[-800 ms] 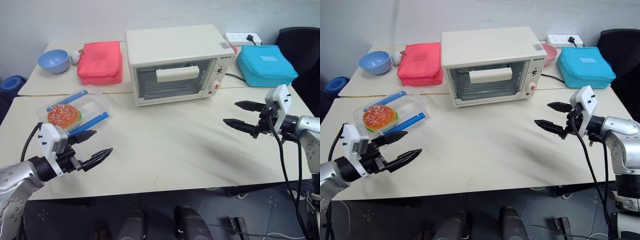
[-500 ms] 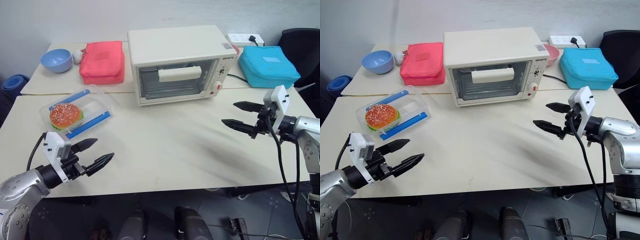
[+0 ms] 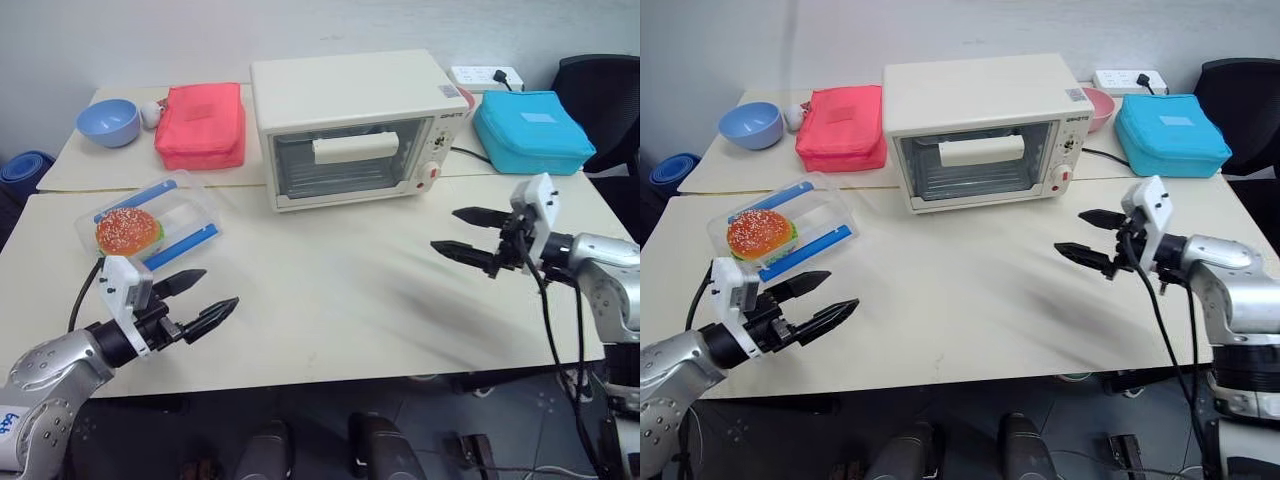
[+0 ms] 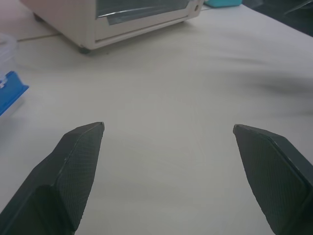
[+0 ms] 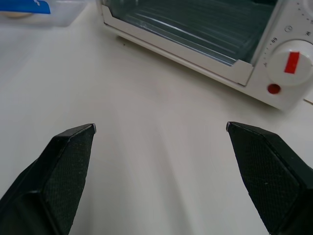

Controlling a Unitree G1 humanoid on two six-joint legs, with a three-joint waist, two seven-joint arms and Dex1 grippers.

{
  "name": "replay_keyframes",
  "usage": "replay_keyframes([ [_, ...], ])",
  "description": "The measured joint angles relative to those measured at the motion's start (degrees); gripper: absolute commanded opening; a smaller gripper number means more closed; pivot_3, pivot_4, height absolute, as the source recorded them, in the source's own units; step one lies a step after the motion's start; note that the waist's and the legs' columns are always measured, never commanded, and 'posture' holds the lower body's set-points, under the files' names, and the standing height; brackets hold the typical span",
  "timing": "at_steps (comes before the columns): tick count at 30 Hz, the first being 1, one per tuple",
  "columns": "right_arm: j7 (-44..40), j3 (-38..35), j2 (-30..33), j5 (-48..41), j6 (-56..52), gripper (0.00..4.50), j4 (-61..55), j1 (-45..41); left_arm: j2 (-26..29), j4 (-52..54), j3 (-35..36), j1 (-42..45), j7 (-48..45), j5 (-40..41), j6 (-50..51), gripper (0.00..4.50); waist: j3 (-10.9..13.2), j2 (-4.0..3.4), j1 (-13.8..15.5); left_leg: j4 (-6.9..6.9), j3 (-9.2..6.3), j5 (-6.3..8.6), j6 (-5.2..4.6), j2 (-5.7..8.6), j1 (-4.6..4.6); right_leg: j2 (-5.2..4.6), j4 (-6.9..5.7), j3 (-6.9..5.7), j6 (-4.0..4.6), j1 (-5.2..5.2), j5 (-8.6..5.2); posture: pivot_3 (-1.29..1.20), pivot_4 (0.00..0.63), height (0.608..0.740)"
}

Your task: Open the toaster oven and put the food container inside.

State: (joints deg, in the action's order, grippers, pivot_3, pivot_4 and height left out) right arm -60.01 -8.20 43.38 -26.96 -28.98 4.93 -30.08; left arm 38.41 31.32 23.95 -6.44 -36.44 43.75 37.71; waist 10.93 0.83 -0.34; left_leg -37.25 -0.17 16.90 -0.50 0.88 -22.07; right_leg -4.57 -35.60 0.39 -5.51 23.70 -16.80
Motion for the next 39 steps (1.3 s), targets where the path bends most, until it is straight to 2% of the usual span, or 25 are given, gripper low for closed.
replay_keyframes([
  [8,1.22,4.30,-5.93,4.17,4.53,4.47,9.58,-8.94,1.13,2.22,-2.00,7.70,1.08,5.32,3.09,4.50,0.00,0.00,0.00,-0.01,0.01,-0.01,0.03,0.01,-0.02,0.02,-0.01,-0.04,-0.01,0.02,0.01,0.00,0.150,0.740],
  [15,0.73,6.08,-10.53,9.01,12.20,4.47,26.69,-23.51,6.58,0.31,-1.27,19.63,1.82,10.40,6.12,4.50,0.00,0.00,-0.28,0.00,0.03,-0.18,0.34,0.03,-0.07,0.12,-0.09,-0.05,-0.01,0.11,0.01,0.00,0.150,0.740],
  [20,-0.18,6.86,-13.04,10.98,15.76,4.47,33.79,-28.53,7.45,-1.46,-1.43,21.88,1.86,10.21,6.21,4.50,0.01,0.00,-1.23,0.00,0.04,-0.17,0.35,0.05,-0.11,0.11,-0.26,-0.05,-0.04,0.11,0.02,0.00,0.150,0.740],
  [29,-3.13,7.97,-16.69,11.65,16.47,4.47,32.01,-29.35,7.18,-2.77,-2.67,23.33,3.11,8.92,6.03,4.50,0.01,0.00,-1.34,0.03,0.04,-0.15,0.38,0.04,-0.16,0.12,-0.27,-0.04,-0.04,0.19,0.02,0.00,0.150,0.740],
  [39,-4.40,7.83,-17.19,10.89,13.76,4.47,26.03,-27.28,6.49,-3.61,-3.55,24.57,3.90,7.52,5.45,4.50,0.01,0.00,-1.46,0.07,0.06,-0.15,0.42,0.02,-0.18,0.14,-0.32,-0.01,-0.03,0.27,0.02,0.00,0.150,0.740],
])
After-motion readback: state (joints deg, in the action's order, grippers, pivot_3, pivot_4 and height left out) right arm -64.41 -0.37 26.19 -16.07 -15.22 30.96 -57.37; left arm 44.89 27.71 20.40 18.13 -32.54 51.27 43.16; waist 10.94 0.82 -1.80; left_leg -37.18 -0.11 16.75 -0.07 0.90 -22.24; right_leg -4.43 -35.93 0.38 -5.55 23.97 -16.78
